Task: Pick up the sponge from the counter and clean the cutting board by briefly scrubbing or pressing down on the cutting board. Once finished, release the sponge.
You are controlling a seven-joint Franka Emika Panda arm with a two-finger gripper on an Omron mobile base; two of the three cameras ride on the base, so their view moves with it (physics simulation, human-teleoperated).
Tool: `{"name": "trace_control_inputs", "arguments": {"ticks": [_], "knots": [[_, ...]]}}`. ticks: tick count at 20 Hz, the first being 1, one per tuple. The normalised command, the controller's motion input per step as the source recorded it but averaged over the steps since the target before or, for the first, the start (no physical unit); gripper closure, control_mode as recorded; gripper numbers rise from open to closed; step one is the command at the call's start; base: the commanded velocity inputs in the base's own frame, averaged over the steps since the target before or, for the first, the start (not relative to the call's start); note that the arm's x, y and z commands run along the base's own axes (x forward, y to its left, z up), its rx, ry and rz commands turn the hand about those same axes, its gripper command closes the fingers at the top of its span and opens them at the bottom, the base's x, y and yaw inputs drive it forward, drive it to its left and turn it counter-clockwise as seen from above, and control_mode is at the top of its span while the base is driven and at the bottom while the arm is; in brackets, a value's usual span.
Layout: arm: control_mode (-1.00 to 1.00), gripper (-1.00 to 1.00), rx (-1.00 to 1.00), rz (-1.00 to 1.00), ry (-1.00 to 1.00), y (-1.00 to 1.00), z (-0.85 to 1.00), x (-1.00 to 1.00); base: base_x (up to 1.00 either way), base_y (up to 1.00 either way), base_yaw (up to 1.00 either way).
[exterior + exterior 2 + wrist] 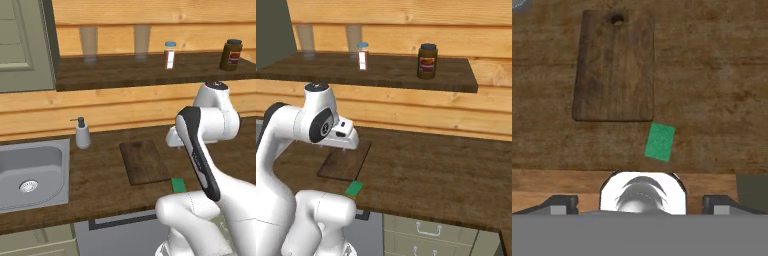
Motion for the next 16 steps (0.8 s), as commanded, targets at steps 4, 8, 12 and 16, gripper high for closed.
{"name": "trace_control_inputs", "arguments": {"ticks": [4,8,12,16], "knots": [[-1.00,-1.00,0.00,-0.14,0.00,-0.34,-0.60,-0.35,0.00,0.00,0.00],[-1.00,-1.00,-0.03,-0.07,0.02,-0.18,-0.72,0.05,0.00,0.00,0.00],[-1.00,-1.00,0.01,-0.10,0.09,0.00,-0.69,0.24,0.00,0.00,0.00],[-1.00,-1.00,0.09,0.00,0.10,0.00,-0.45,0.02,0.00,0.00,0.00]]}}
